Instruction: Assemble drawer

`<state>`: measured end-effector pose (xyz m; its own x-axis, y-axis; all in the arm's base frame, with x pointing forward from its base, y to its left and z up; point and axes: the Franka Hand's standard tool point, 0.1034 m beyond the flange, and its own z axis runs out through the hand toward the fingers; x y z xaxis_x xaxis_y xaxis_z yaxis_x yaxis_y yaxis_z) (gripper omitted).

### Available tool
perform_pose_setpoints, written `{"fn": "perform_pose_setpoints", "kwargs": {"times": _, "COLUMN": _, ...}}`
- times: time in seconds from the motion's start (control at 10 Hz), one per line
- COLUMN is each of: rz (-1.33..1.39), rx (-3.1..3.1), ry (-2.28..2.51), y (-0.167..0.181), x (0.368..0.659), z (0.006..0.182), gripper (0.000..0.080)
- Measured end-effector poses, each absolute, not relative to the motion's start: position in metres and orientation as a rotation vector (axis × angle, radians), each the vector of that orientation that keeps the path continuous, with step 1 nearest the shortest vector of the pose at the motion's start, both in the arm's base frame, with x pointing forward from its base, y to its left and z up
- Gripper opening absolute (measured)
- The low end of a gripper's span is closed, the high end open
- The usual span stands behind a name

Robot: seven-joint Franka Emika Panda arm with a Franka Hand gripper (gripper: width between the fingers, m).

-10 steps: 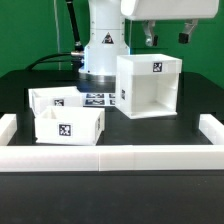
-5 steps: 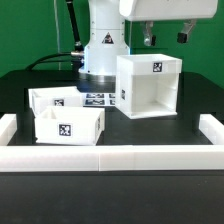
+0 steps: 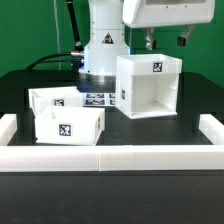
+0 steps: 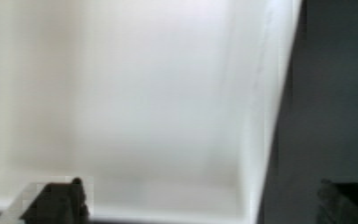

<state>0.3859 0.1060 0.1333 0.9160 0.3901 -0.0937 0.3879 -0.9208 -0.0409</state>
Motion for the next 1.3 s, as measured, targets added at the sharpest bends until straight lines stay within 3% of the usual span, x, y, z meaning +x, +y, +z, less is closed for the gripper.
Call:
{"fn": "perform_pose_setpoints", "kwargs": {"times": 0.2, "rz": 0.146, "rx": -3.057, "ry": -0.623, "y": 0.117, "x": 0.368, "z": 0.121, "gripper": 0.0650}}
{"fn": "perform_pose_setpoints", "kwargs": {"times": 0.5, "rz": 0.111, "rx": -3.069, "ry": -0.617, "y": 0.121, "x": 0.366, "z": 0.100, "gripper": 0.0650}}
{"fn": "perform_pose_setpoints", "kwargs": {"times": 0.9, "rz": 0.125, "rx": -3.065, "ry": -0.617, "y": 0.119, "x": 0.365, "z": 0.095, "gripper": 0.0650}}
{"fn": "perform_pose_setpoints", "kwargs": {"times": 1.1, "rz": 0.123, "rx": -3.065, "ry": -0.617, "y": 0.119, "x": 0.366, "z": 0.095, "gripper": 0.0364}}
{"fn": "perform_pose_setpoints", "kwargs": {"times": 1.2, "rz": 0.123, "rx": -3.065, "ry": -0.617, "y": 0.119, "x": 0.366, "z": 0.095, "gripper": 0.0364}}
{"fn": "perform_pose_setpoints", "kwargs": {"times": 1.3, "rz": 0.124, "rx": -3.064, "ry": -0.617, "y": 0.119, "x": 0.366, "z": 0.095, "gripper": 0.0226}}
